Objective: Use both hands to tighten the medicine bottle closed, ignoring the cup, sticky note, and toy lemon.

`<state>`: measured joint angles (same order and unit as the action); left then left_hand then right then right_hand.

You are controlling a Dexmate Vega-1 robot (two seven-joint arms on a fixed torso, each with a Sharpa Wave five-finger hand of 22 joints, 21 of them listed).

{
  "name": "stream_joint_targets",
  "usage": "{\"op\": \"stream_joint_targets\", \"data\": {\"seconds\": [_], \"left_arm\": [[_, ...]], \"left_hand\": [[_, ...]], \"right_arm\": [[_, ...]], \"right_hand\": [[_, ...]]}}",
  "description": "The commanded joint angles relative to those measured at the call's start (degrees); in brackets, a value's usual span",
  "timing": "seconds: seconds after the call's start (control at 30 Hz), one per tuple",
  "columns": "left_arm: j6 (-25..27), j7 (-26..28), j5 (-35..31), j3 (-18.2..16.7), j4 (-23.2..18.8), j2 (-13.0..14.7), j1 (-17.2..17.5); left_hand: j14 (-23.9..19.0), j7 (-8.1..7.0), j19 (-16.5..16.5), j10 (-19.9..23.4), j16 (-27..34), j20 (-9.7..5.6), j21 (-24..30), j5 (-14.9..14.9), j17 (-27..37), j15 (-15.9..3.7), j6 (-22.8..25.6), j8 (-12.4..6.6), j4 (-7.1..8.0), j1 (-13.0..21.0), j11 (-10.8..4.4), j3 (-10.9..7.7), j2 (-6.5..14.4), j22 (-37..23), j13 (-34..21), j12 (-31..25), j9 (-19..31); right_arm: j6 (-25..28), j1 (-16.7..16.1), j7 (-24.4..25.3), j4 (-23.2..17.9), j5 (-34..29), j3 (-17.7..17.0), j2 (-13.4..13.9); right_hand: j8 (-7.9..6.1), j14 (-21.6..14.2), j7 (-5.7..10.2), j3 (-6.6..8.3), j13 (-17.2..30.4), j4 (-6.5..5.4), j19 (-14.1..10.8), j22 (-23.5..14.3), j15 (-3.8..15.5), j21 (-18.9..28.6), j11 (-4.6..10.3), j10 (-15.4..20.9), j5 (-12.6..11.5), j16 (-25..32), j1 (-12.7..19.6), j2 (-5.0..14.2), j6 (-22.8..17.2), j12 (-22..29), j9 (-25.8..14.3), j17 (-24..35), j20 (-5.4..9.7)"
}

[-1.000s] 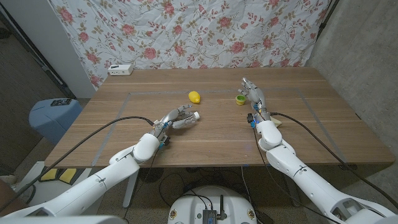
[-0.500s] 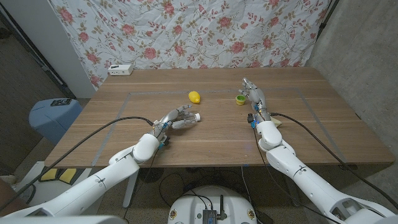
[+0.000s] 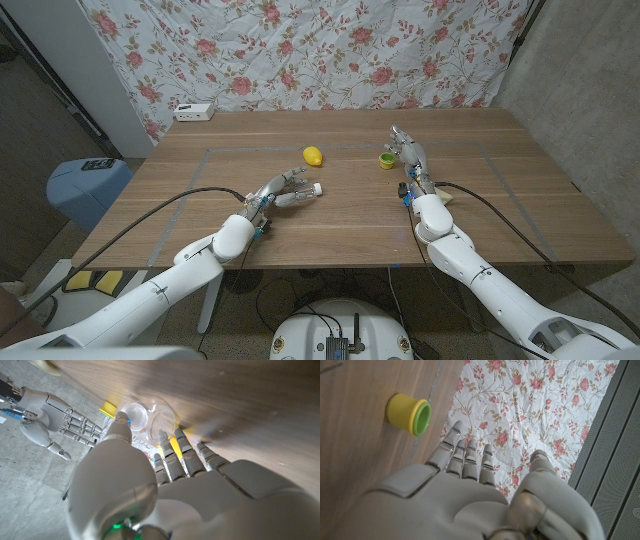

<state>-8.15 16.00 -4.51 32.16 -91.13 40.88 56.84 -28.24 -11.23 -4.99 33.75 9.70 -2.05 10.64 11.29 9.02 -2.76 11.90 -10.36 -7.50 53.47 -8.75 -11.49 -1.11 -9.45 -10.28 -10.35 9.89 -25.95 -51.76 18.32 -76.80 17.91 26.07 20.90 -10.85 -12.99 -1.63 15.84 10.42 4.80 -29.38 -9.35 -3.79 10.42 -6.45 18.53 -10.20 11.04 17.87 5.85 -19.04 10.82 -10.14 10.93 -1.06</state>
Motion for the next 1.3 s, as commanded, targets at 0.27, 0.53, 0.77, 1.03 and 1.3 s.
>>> {"op": "stream_joint_targets", "data": {"seconds": [0.27,0.53,0.77,1.03,1.3], "left_arm": [[-1.09,-1.08,1.52,-0.82,-0.54,0.56,0.05],[-2.26,-0.61,2.83,-1.93,-1.08,0.43,0.59],[-4.44,0.37,4.03,-3.25,-1.47,-0.15,1.04],[-7.69,0.47,6.87,-4.68,-0.67,-1.69,1.22],[-10.06,-0.07,8.97,-5.61,0.12,-2.92,1.1]], "left_hand": [[1.42,-0.41,0.42,-1.61,0.02,0.58,-0.16,0.68,0.28,-7.58,-0.54,0.1,0.72,-1.97,0.33,1.04,-0.98,-0.15,-0.13,-0.04,0.15],[3.11,-0.19,1.0,-3.29,-0.12,1.27,-0.26,0.94,0.32,-6.62,-1.1,0.14,1.21,-3.06,0.42,1.46,-0.77,-0.18,-0.14,0.12,0.16],[3.74,0.48,0.62,-4.4,0.05,1.76,-0.01,1.06,0.35,-6.46,-1.59,0.15,1.69,-4.02,0.45,1.76,-0.41,-0.19,-0.15,0.1,0.16],[4.77,0.67,0.22,-5.67,-0.01,2.35,0.13,1.06,0.4,-5.77,-1.55,0.01,2.44,-5.42,0.93,2.1,0.2,-0.21,-0.16,0.14,0.16],[8.11,0.62,0.13,-9.19,-0.46,2.8,0.1,1.03,0.39,-4.89,-0.9,-0.15,3.12,-6.69,1.31,2.14,1.47,-0.24,-0.14,0.48,0.12]], "right_arm": [[-0.81,0.68,-0.37,1.23,0.14,0.22,-0.5],[-0.89,0.77,-0.96,1.33,0.46,0.23,-0.33],[-1.36,1.02,-2.19,1.79,1.2,0.2,-0.17],[-0.93,0.8,-2.97,1.2,1.99,-0.03,0.35],[-1.58,0.63,-3.36,1.47,2.22,-0.12,0.35]], "right_hand": [[-0.1,-0.01,0.59,0.39,0.04,0.0,-0.02,-0.11,-0.33,0.04,0.14,0.41,-0.3,0.05,-0.04,0.35,-0.48,0.08,-0.08,0.17,-0.16],[0.18,0.58,0.97,0.39,0.04,0.03,0.24,-0.11,-0.53,-0.01,-0.15,-0.07,-0.27,-0.13,-0.28,0.31,0.08,-0.1,-0.08,0.2,-0.26],[0.49,1.54,0.77,0.19,0.05,-0.09,1.7,-0.1,-0.15,-0.4,0.16,-0.81,-0.21,-0.31,-0.93,0.15,1.0,-0.28,-0.09,0.29,0.33],[0.83,2.15,0.42,0.14,0.04,-0.13,2.5,-0.07,0.26,-0.47,0.37,-1.54,-0.22,-0.38,-1.3,0.12,2.28,-0.43,-0.07,0.31,0.81],[0.89,2.44,0.69,-0.02,0.02,-0.29,2.94,-0.07,0.68,-0.39,0.89,-2.06,-0.22,-0.29,-1.87,0.06,3.11,-0.47,-0.06,0.37,1.03]]}}
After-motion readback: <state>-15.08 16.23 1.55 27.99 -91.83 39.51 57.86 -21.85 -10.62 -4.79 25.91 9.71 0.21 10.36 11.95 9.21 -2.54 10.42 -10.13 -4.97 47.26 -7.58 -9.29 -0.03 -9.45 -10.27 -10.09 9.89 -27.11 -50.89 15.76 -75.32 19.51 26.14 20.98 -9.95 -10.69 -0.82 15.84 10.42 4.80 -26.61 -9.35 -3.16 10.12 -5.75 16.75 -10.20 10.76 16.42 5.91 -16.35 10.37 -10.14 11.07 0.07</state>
